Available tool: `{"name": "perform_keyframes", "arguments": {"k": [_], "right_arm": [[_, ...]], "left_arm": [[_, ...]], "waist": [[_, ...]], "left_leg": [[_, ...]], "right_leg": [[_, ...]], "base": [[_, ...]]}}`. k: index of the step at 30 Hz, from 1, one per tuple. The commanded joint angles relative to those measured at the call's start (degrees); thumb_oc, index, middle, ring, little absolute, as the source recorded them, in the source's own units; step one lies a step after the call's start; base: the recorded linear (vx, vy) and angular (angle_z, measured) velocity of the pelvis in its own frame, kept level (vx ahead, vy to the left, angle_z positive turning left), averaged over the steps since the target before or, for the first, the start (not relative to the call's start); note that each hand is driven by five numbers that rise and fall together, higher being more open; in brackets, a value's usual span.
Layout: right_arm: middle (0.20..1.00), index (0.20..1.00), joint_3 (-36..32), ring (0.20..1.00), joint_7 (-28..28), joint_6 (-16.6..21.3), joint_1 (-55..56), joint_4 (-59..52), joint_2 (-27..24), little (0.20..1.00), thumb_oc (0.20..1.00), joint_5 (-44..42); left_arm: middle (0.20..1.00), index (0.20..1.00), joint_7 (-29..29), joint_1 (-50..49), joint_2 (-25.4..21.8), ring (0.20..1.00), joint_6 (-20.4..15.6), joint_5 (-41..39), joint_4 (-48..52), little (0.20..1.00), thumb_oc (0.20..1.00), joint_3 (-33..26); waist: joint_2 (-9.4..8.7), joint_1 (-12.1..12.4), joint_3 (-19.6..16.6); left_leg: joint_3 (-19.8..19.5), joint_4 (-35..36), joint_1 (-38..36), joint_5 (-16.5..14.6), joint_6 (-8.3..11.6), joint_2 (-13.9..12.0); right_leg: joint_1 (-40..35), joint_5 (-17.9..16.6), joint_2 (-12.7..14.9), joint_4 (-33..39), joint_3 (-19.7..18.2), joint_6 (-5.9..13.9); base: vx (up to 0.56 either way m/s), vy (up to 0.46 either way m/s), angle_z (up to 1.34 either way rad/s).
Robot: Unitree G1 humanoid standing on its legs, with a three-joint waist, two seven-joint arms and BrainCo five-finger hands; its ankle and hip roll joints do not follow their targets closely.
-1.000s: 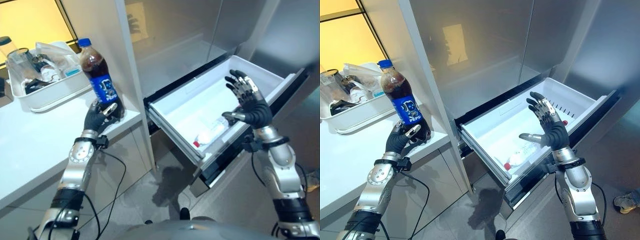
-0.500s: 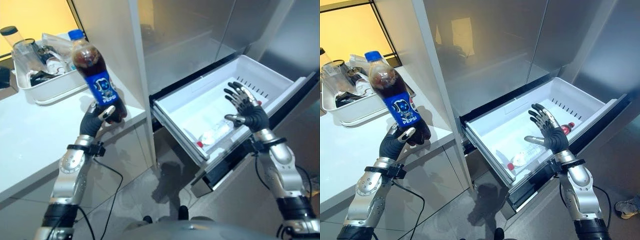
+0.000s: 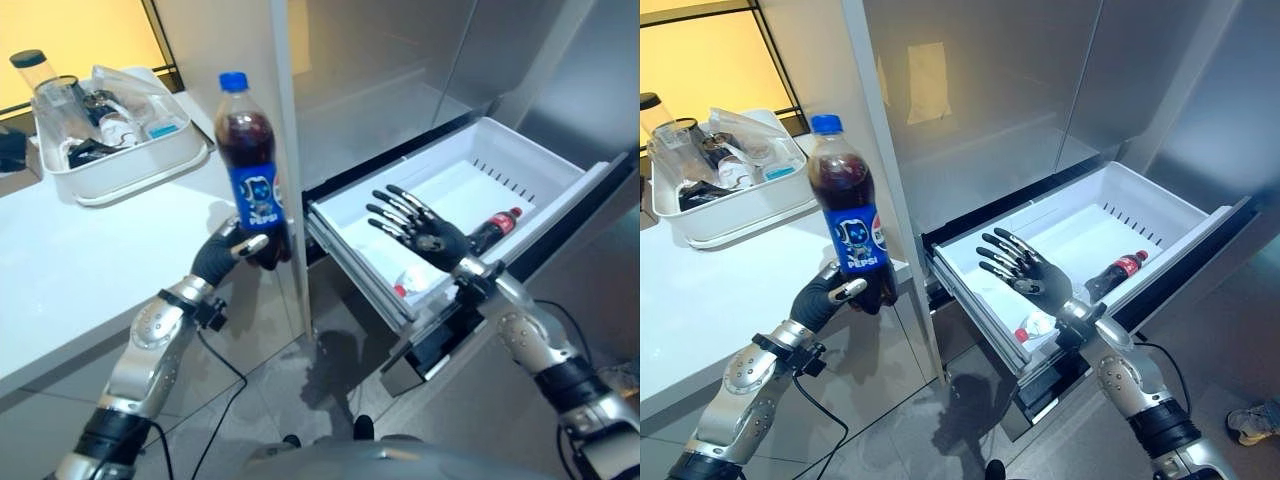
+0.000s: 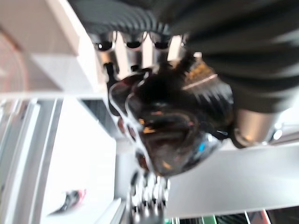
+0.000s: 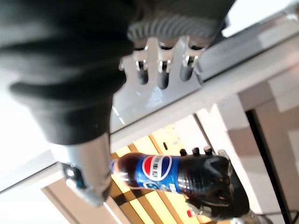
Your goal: Take the drinks into the refrigerator
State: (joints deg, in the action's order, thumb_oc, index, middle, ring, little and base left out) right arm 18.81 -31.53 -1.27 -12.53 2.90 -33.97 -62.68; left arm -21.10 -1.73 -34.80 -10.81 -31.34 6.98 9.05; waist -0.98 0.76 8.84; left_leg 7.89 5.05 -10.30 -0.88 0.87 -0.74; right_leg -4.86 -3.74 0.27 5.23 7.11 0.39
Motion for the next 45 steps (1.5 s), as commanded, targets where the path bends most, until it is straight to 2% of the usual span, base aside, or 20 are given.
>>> {"name": "perform_keyframes", "arguments": {"k": [1,8,23,35,40,45], "right_arm": [[1.0,1.0,1.54,1.0,-3.03,0.72,-4.12,-0.37,1.22,1.0,1.0,-4.74],[1.0,1.0,2.16,1.0,-2.32,1.48,-4.41,0.29,3.79,1.0,1.0,-4.31],[1.0,1.0,9.96,1.0,-2.95,-0.48,-9.06,-0.23,3.89,1.0,1.0,-0.05],[1.0,1.0,14.83,1.0,-3.06,-0.95,-13.49,1.25,3.8,1.0,1.0,5.89],[1.0,1.0,14.39,1.0,-1.0,0.45,-15.29,3.81,6.81,1.0,1.0,5.34],[1.0,1.0,15.0,1.0,-1.26,0.09,-15.44,2.75,8.21,1.0,1.0,5.53]], "left_arm": [[0.2,0.2,-2.96,3.06,-1.92,0.2,-5.33,-4.98,7.65,0.2,0.2,0.55],[0.2,0.2,-4.6,1.38,-2.7,0.2,-4.58,-2.54,6.3,0.2,0.2,2.59],[0.2,0.2,-6.32,2.35,-5.81,0.2,-4.19,1.81,7.01,0.2,0.2,7.49],[0.2,0.2,-5.11,3.97,-5.76,0.2,-4.04,2.85,7.33,0.2,0.2,8.51],[0.2,0.2,-4.94,4.27,-5.74,0.2,-3.79,2.17,7.41,0.2,0.2,9.29],[0.2,0.2,-4.91,4.49,-5.54,0.2,-3.56,2.59,6.92,0.2,0.2,9.35]], "waist": [[-0.73,0.83,-3.23],[-0.64,0.89,-3.25],[-0.6,1.17,-3.27],[-0.44,1.48,-3.24],[-0.42,1.98,-3.08],[-0.41,2.06,-3.1]], "left_leg": [[-2.4,-0.05,-1.04,-3.3,1.07,-0.62],[-2.06,-0.05,-1.38,-3.39,0.97,-0.68],[-1.95,-0.05,-1.47,-3.44,1.03,-0.82],[-2.42,-0.05,-1.3,-3.46,1.13,-0.86],[-2.54,-0.05,-1.24,-3.41,1.05,-0.72],[-2.63,-0.05,-1.2,-3.47,0.99,-0.69]], "right_leg": [[-1.1,2.27,3.34,-4.87,3.03,5.05],[-1.05,2.33,3.35,-5.14,2.7,5.07],[-1.21,2.39,3.13,-5.01,2.5,5.0],[-1.28,2.56,3.18,-4.93,2.63,4.95],[-1.42,2.42,3.22,-4.76,2.74,4.98],[-1.32,2.39,3.28,-4.77,2.59,4.98]], "base": [[0.0,0.0,0.0],[0.0,0.0,0.0],[0.0,-0.002,-0.02],[0.0,0.0,0.0],[0.0,0.0,0.0],[0.0,0.0,0.0]]}}
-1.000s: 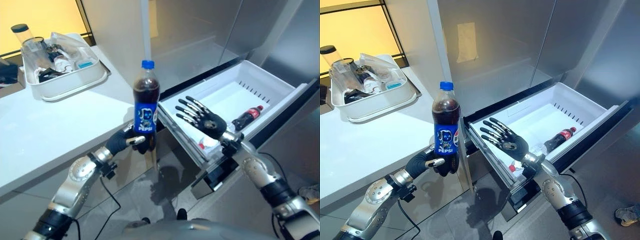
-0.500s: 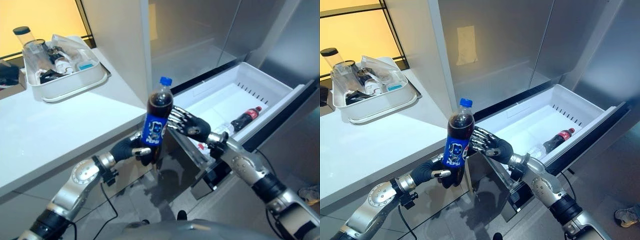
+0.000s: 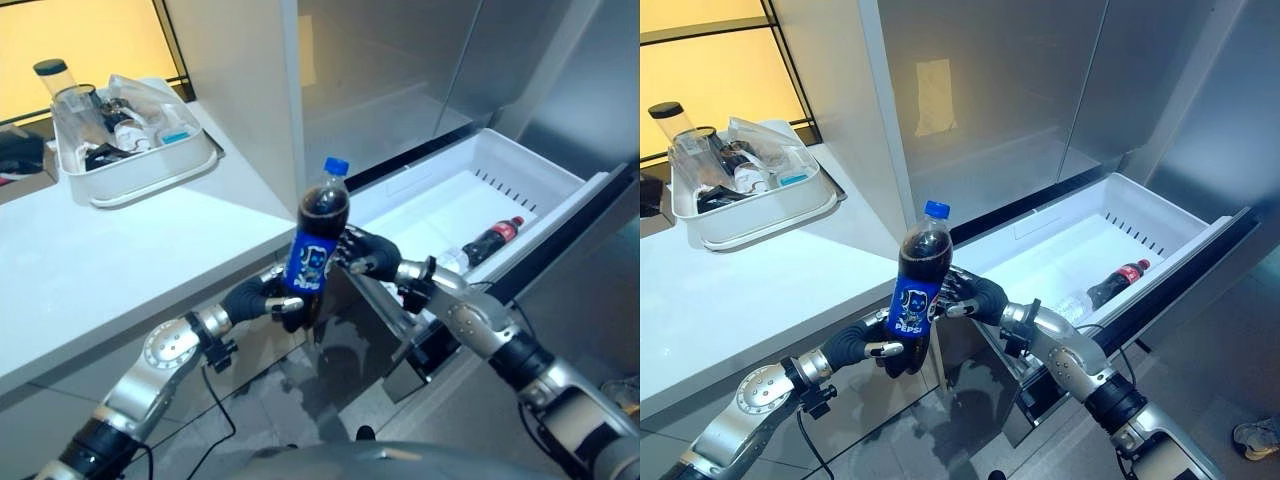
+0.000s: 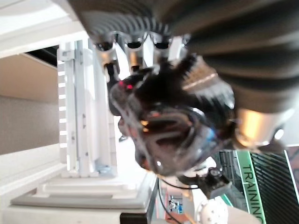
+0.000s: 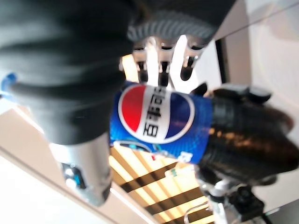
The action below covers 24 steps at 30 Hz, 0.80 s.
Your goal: Take the drinks into the refrigerator
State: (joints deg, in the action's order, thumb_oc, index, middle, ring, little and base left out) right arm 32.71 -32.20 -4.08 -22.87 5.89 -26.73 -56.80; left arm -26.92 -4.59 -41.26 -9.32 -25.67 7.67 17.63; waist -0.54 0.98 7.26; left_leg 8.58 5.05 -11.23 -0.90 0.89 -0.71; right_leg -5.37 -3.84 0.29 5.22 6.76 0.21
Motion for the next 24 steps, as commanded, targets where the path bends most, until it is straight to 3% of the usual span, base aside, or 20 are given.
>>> {"name": "perform_keyframes", "arguments": {"k": [1,11,24], "right_arm": [[1.0,1.0,1.2,1.0,-0.77,2.83,-5.46,-0.37,1.44,1.0,1.0,-0.2],[1.0,1.0,0.34,1.0,2.5,5.24,-10.03,4.93,6.6,1.0,1.0,-0.24],[1.0,1.0,5.45,1.0,0.65,1.59,-14.96,-0.73,8.85,1.0,1.0,-6.31]], "left_arm": [[0.2,0.2,0.92,7.43,1.16,0.2,-5.04,-3.06,6.15,0.2,0.2,0.79],[0.2,0.2,1.25,7.09,1.63,0.2,-4.84,-3.07,5.81,0.2,0.2,1.1],[0.2,0.2,1.72,7.75,1.53,0.2,-4.82,-2.2,4.41,0.2,0.2,1.91]], "waist": [[-0.82,1.92,-1.52],[-0.86,2.71,-1.65],[-0.99,3.29,-1.6]], "left_leg": [[-3.3,-0.05,-0.29,-3.46,0.95,-0.73],[-3.34,-0.05,-0.51,-3.6,0.85,-0.74],[-3.17,-0.05,-0.52,-3.58,0.75,-0.79]], "right_leg": [[-0.81,2.49,3.29,-4.77,2.94,5.16],[-1.15,2.36,3.37,-4.48,2.91,5.16],[-1.02,2.38,3.33,-4.55,2.56,5.1]], "base": [[0.0,0.0,0.0],[0.0,0.0,0.0],[0.0,0.0,0.0]]}}
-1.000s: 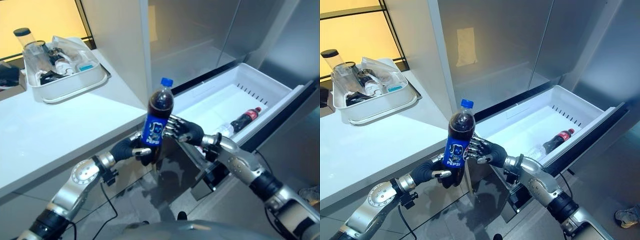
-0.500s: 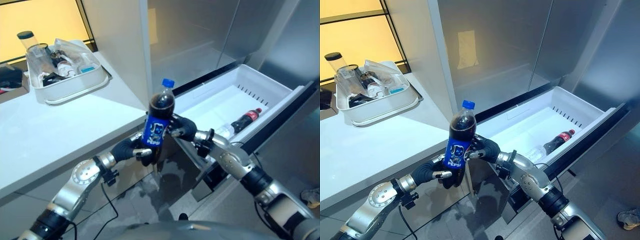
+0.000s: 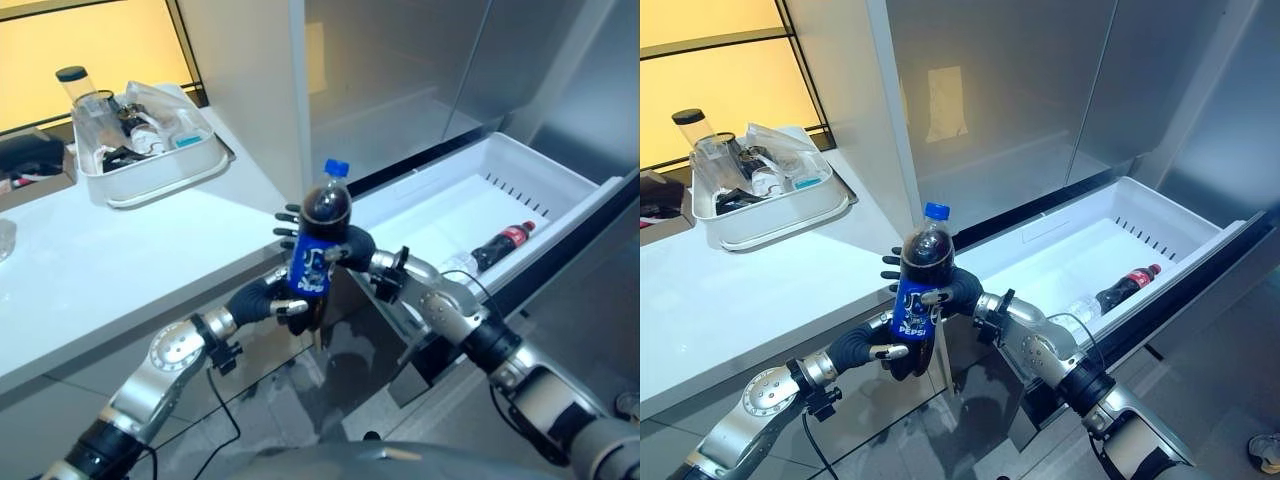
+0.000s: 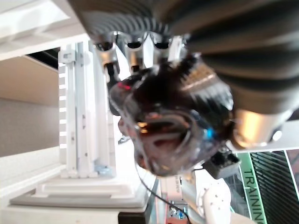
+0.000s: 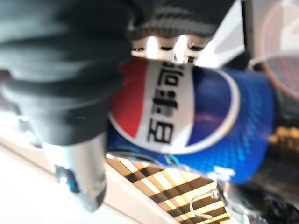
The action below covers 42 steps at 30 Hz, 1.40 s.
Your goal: Take the drinks into the refrigerator
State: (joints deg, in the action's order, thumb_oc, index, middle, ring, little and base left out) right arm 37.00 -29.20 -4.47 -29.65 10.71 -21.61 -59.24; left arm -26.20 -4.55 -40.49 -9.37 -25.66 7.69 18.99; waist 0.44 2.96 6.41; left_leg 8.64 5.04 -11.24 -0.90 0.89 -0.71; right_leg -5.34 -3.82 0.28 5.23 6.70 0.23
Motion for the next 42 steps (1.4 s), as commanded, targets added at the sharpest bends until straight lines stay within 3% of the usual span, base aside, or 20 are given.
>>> {"name": "perform_keyframes", "arguments": {"k": [1,9,10,11,12,18,39,40,42], "right_arm": [[1.0,1.0,1.57,1.0,-2.01,2.16,-9.61,-5.62,4.37,1.0,1.0,-4.44],[1.0,1.0,3.7,1.0,-1.34,1.46,-10.84,-5.33,6.92,1.0,1.0,-5.51],[0.953,0.953,4.29,0.953,-1.57,0.94,-10.32,-5.51,7.07,0.953,0.953,-5.75],[0.388,0.388,5.37,0.388,-1.97,0.18,-9.78,-5.99,7.23,0.388,0.388,-5.79],[0.2,0.2,5.89,0.2,-2.41,-0.12,-9.81,-7.11,6.95,0.2,0.2,-5.45],[0.2,0.2,7.29,0.2,-3.85,-1.66,-9.22,-8.94,6.05,0.2,0.2,-5.6],[0.2,0.2,5.13,0.2,-1.17,0.73,-8.99,-8.42,6.19,0.2,0.2,-7.14],[0.2,0.2,4.64,0.2,-0.93,1.07,-8.68,-8.73,5.88,0.2,0.2,-7.29],[0.2,0.2,4.0,0.2,-0.68,1.23,-8.33,-9.02,5.43,0.2,0.2,-7.52]], "left_arm": [[0.2,0.2,1.06,7.88,0.61,0.2,-4.68,-2.3,4.42,0.2,0.2,0.72],[0.2,0.2,1.28,8.29,0.45,0.2,-4.4,-2.53,3.9,0.2,0.2,0.9],[0.2,0.2,1.34,8.34,0.49,0.2,-4.42,-2.35,3.85,0.2,0.2,0.95],[0.2,0.2,1.44,8.43,0.54,0.2,-4.35,-2.11,3.78,0.2,0.2,0.93],[0.2,0.2,1.5,8.53,0.47,0.2,-4.33,-2.05,3.84,0.2,0.2,0.79],[0.2,0.2,1.48,8.33,0.72,0.2,-4.54,-1.83,4.04,0.2,0.2,0.45],[0.2,0.2,2.44,7.79,1.08,0.2,-4.19,-2.64,3.82,0.2,0.2,0.0],[1.0,1.0,2.64,7.36,1.28,1.0,-4.04,-2.86,3.83,1.0,1.0,-0.26],[1.0,1.0,2.44,7.13,1.48,1.0,-3.68,-3.63,3.83,1.0,1.0,-0.35]], "waist": [[-2.0,1.43,-0.74],[-2.21,1.61,-0.67],[-2.24,1.63,-0.65],[-2.26,1.59,-0.62],[-2.27,1.58,-0.6],[-2.17,1.57,-0.56],[-2.28,1.56,-0.61],[-2.28,1.55,-0.66],[-2.28,1.51,-0.65]], "left_leg": [[-3.18,-0.04,-0.46,-3.54,0.73,-0.77],[-3.01,-0.04,-0.5,-3.54,0.68,-0.73],[-3.02,-0.04,-0.52,-3.56,0.67,-0.75],[-3.04,-0.04,-0.51,-3.59,0.66,-0.74],[-3.06,-0.04,-0.5,-3.6,0.67,-0.73],[-3.16,-0.04,-0.44,-3.58,0.65,-0.71],[-3.23,-0.04,-0.49,-3.5,0.68,-0.71],[-3.25,-0.04,-0.54,-3.5,0.66,-0.72],[-3.26,-0.04,-0.51,-3.45,0.67,-0.72]], "right_leg": [[-1.05,2.28,3.32,-4.51,2.49,5.1],[-0.92,2.16,3.27,-4.59,2.34,5.03],[-0.92,2.18,3.28,-4.61,2.36,5.03],[-0.87,2.15,3.3,-4.6,2.36,5.03],[-0.85,2.17,3.31,-4.63,2.37,5.02],[-0.94,2.22,3.34,-4.57,2.5,5.05],[-1.04,2.01,3.29,-4.4,2.54,5.03],[-1.03,1.97,3.3,-4.4,2.48,5.04],[-1.07,1.95,3.33,-4.38,2.48,5.04]], "base": [[0.0,0.0,0.0],[0.0,0.0,0.0],[0.0,0.0,0.0],[0.0,0.0,0.0],[0.0,0.0,0.0],[0.0,0.0,0.0],[0.0,0.0,0.0],[0.0,0.0,0.0],[0.0,0.0,0.0]]}}
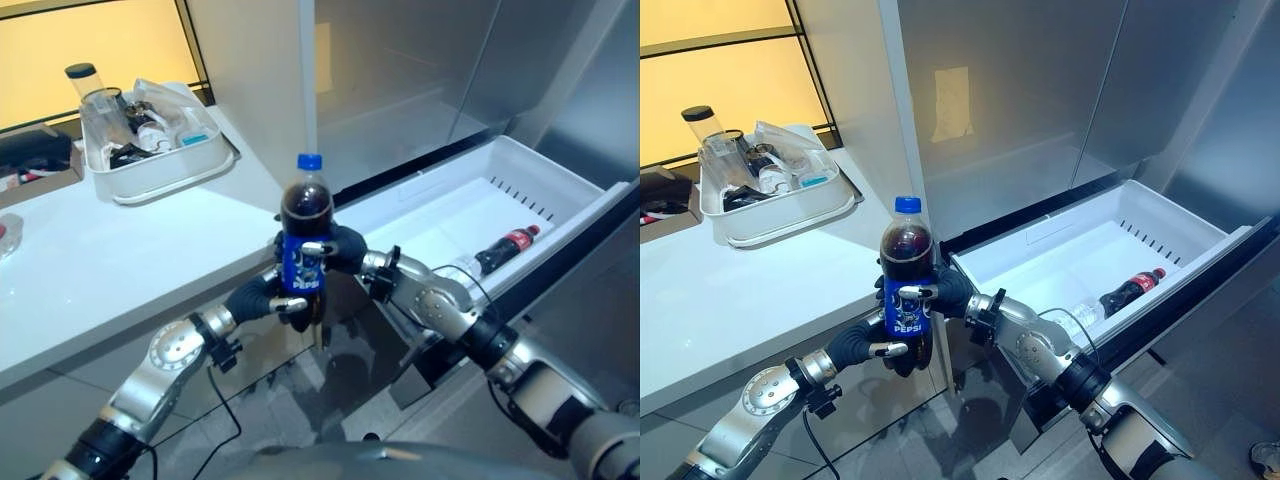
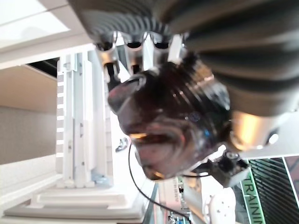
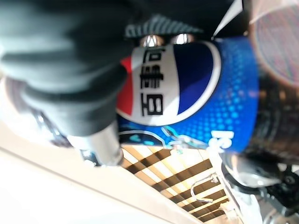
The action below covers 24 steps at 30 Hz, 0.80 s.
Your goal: Take the drinks into the refrigerator
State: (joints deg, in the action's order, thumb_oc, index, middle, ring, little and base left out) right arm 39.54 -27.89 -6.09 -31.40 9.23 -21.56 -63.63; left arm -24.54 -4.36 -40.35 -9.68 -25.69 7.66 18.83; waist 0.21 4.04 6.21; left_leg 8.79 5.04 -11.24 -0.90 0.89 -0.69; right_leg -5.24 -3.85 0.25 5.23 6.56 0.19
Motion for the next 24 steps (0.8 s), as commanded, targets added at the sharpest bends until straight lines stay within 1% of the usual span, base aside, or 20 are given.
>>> {"name": "perform_keyframes", "arguments": {"k": [1,5,6,8,9,11,12,15,16,19,20,21,23,24], "right_arm": [[0.2,0.2,1.46,0.2,-1.97,2.84,-6.57,-7.56,5.36,0.2,0.2,-3.14],[0.2,0.2,-1.36,0.2,-1.41,4.04,-5.34,-8.39,2.81,0.2,0.2,-3.46],[0.2,0.2,-1.36,0.2,-1.4,4.04,-5.33,-8.4,2.81,0.2,0.2,-3.46],[0.2,0.2,-4.02,0.2,-1.19,5.17,-3.94,-9.3,0.2,0.2,0.2,-3.91],[0.2,0.2,-4.05,0.2,-1.16,5.15,-3.87,-9.37,0.15,0.2,0.2,-3.92],[0.2,0.2,-7.67,0.2,-0.75,6.64,-1.38,-9.8,-1.83,0.2,0.2,-4.75],[0.2,0.2,-7.72,0.2,-0.74,6.62,-1.3,-9.86,-1.86,0.2,0.2,-4.75],[0.2,0.2,-14.24,0.2,0.1,9.09,3.17,-10.54,-4.37,0.2,0.2,-5.6],[0.2,0.2,-14.24,0.2,0.1,9.09,3.18,-10.55,-4.37,0.2,0.2,-5.6],[0.2,0.2,-19.72,0.2,1.33,11.04,5.97,-10.23,-6.67,0.2,0.2,-5.21],[0.2,0.2,-23.44,0.2,1.89,12.26,7.55,-10.13,-8.06,0.2,0.2,-5.27],[0.2,0.2,-23.44,0.2,1.9,12.26,7.56,-10.13,-8.07,0.2,0.2,-5.27],[0.2,0.2,-27.87,0.2,2.83,14.0,9.19,-9.14,-10.47,0.2,0.2,-3.87],[0.2,0.2,-31.68,0.2,3.6,15.24,11.13,-9.49,-13.97,0.2,0.2,-1.29]], "left_arm": [[1.0,1.0,0.76,6.94,1.34,1.0,-3.36,-3.62,3.87,1.0,1.0,-0.18],[1.0,1.0,0.0,6.33,1.02,1.0,-3.01,-5.04,4.3,1.0,1.0,-0.27],[1.0,1.0,0.0,6.33,1.03,1.0,-3.01,-5.04,4.3,1.0,1.0,-0.27],[1.0,1.0,-0.84,5.67,0.51,1.0,-2.79,-6.13,4.7,1.0,1.0,-0.55],[1.0,1.0,-0.85,5.67,0.5,1.0,-2.78,-6.15,4.72,1.0,1.0,-0.52],[1.0,1.0,-1.51,4.94,0.2,1.0,-2.58,-6.8,4.79,1.0,1.0,-0.88],[1.0,1.0,-1.51,4.94,0.18,1.0,-2.58,-6.81,4.81,1.0,1.0,-0.82],[1.0,1.0,-2.5,3.66,-0.38,1.0,-2.25,-8.22,4.85,1.0,1.0,-1.74],[1.0,1.0,-2.5,3.66,-0.38,1.0,-2.25,-8.22,4.85,1.0,1.0,-1.73],[1.0,1.0,-2.94,2.0,-0.12,1.0,-2.01,-9.38,4.92,1.0,1.0,-3.2],[1.0,1.0,-3.27,1.1,0.11,1.0,-1.86,-9.94,4.8,1.0,1.0,-4.09],[1.0,1.0,-3.27,1.1,0.1,1.0,-1.86,-9.94,4.8,1.0,1.0,-4.08],[1.0,1.0,-3.38,-0.43,0.27,1.0,-1.76,-10.74,4.87,1.0,1.0,-5.61],[1.0,1.0,-3.74,-1.93,0.53,1.0,-1.52,-11.9,5.02,1.0,1.0,-7.22]], "waist": [[-2.05,0.44,-0.45],[-2.26,0.31,-0.48],[-2.26,0.31,-0.48],[-2.41,0.1,-0.54],[-2.4,0.13,-0.56],[-2.51,-0.1,-0.61],[-2.52,-0.06,-0.65],[-2.79,-0.41,-0.72],[-2.79,-0.4,-0.73],[-2.97,-0.71,-0.81],[-3.13,-0.87,-0.85],[-3.13,-0.86,-0.85],[-3.32,-0.95,-0.84],[-3.61,-1.08,-0.75]], "left_leg": [[-3.41,-0.04,-0.51,-3.45,0.67,-0.74],[-3.5,-0.04,-0.41,-3.38,0.66,-0.68],[-3.5,-0.04,-0.41,-3.38,0.66,-0.68],[-3.57,-0.04,-0.37,-3.3,0.69,-0.66],[-3.57,-0.04,-0.36,-3.3,0.69,-0.66],[-3.62,-0.04,-0.31,-3.29,0.72,-0.64],[-3.62,-0.04,-0.31,-3.29,0.72,-0.64],[-3.76,-0.04,-0.19,-3.26,0.72,-0.66],[-3.75,-0.04,-0.19,-3.26,0.72,-0.66],[-3.83,-0.04,-0.19,-3.26,0.76,-0.7],[-3.9,-0.04,-0.14,-3.26,0.76,-0.79],[-3.9,-0.04,-0.13,-3.26,0.76,-0.79],[-3.94,-0.04,-0.04,-3.25,0.81,-0.8],[-4.05,-0.04,0.14,-3.2,0.86,-0.81]], "right_leg": [[-1.17,1.97,3.36,-4.37,2.62,5.07],[-1.16,1.86,3.32,-4.31,2.75,5.11],[-1.16,1.86,3.32,-4.31,2.75,5.11],[-1.19,1.82,3.29,-4.27,2.8,5.18],[-1.19,1.82,3.29,-4.27,2.81,5.18],[-1.19,1.69,3.35,-4.25,2.97,5.29],[-1.18,1.69,3.35,-4.25,2.97,5.29],[-1.05,1.61,3.33,-4.3,3.04,5.41],[-1.04,1.61,3.33,-4.3,3.03,5.41],[-1.02,1.52,3.36,-4.26,3.16,5.47],[-0.98,1.51,3.37,-4.25,3.23,5.51],[-0.98,1.51,3.37,-4.25,3.23,5.51],[-0.87,1.44,3.33,-4.24,3.31,5.58],[-0.66,1.37,3.23,-4.27,3.38,5.63]], "base": [[0.0,0.0,0.0],[0.0,0.0,0.0],[0.0,0.0,0.0],[0.0,0.0,0.0],[0.0,0.0,0.0],[0.0,0.0,0.0],[0.0,0.0,0.0],[0.0,0.0,0.0],[0.0,0.0,0.0],[0.0,0.0,0.0],[0.0,0.0,0.0],[0.0,0.0,0.0],[-0.01,0.001,0.02],[0.0,0.0,0.0]]}}
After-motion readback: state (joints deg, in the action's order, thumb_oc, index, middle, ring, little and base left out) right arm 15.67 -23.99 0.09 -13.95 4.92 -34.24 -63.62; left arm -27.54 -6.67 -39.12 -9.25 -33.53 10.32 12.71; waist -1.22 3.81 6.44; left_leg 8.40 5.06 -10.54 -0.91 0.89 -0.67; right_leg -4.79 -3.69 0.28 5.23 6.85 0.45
